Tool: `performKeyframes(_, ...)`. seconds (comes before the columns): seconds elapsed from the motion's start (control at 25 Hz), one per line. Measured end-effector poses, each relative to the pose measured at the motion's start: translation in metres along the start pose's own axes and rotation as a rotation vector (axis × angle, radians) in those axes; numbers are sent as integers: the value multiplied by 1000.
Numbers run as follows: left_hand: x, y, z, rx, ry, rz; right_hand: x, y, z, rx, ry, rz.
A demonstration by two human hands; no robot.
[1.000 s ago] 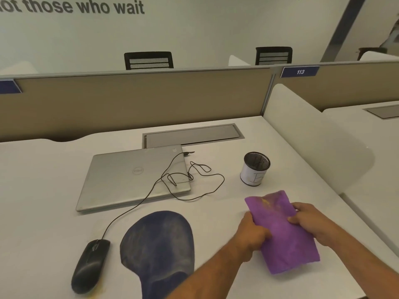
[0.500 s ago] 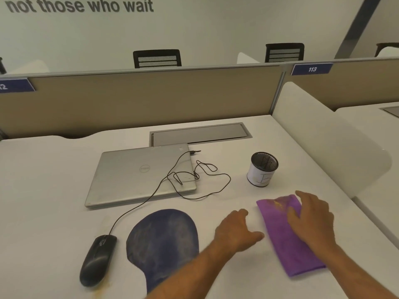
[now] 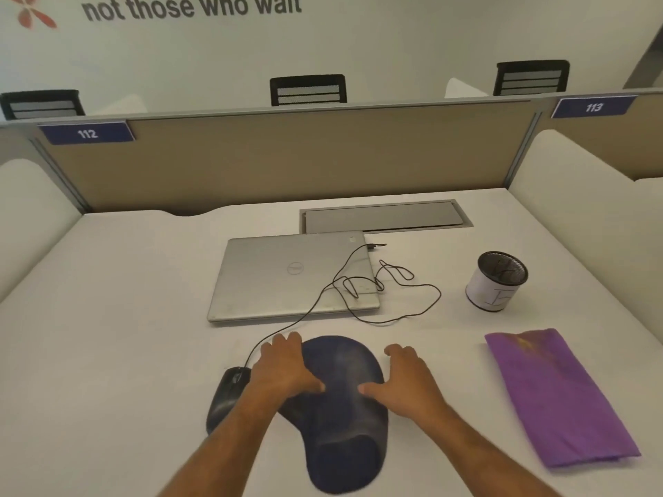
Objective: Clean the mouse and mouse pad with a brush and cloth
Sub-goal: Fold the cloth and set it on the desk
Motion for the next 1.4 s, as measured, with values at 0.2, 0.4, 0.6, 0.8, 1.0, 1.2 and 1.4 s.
performKeyframes(0.2,9,3,9,36,138,-5,14,0,12,40,13,97)
performKeyframes(0.4,13,6,9,0,156,-6,16,1,17,99,54,142)
performKeyframes(0.6,13,6,11,-23,142,10,18,2,15,113,111,144)
performKeyframes(0.8,15,6,9,-2,-6,17,4,4,14,101,325,117)
performKeyframes(1.0,7,12,12,-61,-343,82,-24,11,-13,-42,463,116)
performKeyframes(1.2,-31,16,20,-201,-638,129,-68,22,-45,-104,488,172)
performKeyframes(1.4,-81,24,47,-95,-638,212,-106,26,-64,-128,412,226)
Point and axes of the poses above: each hand's wrist, its own y-axis towards the middle knuckle, its own z-axis out of the palm, x = y × z, the point moved 4 cm from there along y, towards the middle knuckle, and after that the axes turned 11 degrees about z, right-handed, at the moved point
